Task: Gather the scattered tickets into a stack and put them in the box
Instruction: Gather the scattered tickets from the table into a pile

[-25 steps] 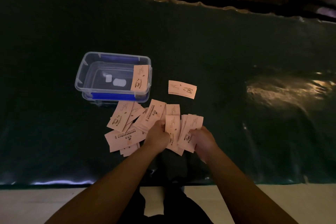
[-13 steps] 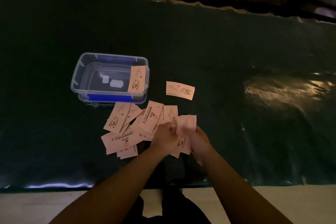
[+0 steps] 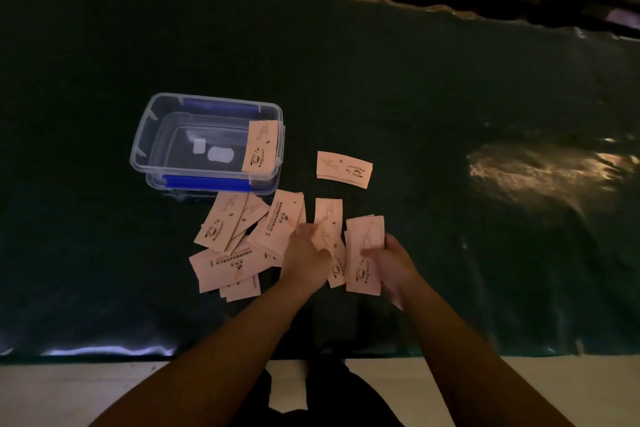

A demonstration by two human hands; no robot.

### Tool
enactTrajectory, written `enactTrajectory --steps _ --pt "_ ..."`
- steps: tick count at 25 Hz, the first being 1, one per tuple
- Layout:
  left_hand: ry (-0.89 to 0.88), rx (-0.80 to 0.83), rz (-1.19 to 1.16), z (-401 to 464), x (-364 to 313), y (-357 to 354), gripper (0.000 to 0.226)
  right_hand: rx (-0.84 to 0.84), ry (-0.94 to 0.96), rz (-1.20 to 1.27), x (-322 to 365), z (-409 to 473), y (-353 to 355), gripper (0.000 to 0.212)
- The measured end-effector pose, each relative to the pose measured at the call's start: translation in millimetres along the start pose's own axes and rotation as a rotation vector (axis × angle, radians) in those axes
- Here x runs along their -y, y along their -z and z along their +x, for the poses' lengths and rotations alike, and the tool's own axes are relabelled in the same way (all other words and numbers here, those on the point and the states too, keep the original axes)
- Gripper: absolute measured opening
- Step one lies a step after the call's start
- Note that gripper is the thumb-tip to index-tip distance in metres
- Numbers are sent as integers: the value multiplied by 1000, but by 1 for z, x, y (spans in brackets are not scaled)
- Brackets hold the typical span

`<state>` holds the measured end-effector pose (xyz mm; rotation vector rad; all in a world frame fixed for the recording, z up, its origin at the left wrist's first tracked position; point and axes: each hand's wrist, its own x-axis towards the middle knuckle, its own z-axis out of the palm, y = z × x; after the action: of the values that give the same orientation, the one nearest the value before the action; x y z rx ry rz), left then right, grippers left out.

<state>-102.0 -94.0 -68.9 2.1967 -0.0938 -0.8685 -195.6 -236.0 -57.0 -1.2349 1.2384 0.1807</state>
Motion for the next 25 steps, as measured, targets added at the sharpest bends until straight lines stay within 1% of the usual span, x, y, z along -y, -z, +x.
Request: enactTrajectory --steps 2,4,7,9,11,14,16,17,19,20,22,25 --pt "-57 8 13 1 -1 -3 50 -21 24 7 0 0 -2 59" --pt "-94 -3 -7 2 -3 -3 46 -72 28 101 2 1 -1 56" --pt "-58 -11 -94 8 -7 -2 43 -102 8 222 5 4 -1 55" --pt "-69 -4 -112 11 -11 -4 37 -64 25 182 7 5 -7 54" --pt "-91 -23 -111 11 -17 -4 33 -57 47 86 13 5 -17 50" --pt "-120 -85 -21 11 -23 -9 26 -107 63 -58 24 9 -31 51" --pt "-101 -80 15 14 -26 -14 20 -122 84 -123 31 11 -39 51" --pt "-97 -72 49 15 -27 -16 20 -125 89 -147 33 13 -41 52" --pt "-111 -45 136 17 -29 -19 29 -121 85 -180 36 15 -44 53" --pt "-90 -25 112 17 -29 -20 36 -112 81 -191 37 16 -44 54" --pt "-16 32 -18 16 -29 -18 46 -101 62 -208 37 17 -45 57" --pt "40 136 -190 8 -26 -12 49 -82 -3 -224 37 15 -40 58"
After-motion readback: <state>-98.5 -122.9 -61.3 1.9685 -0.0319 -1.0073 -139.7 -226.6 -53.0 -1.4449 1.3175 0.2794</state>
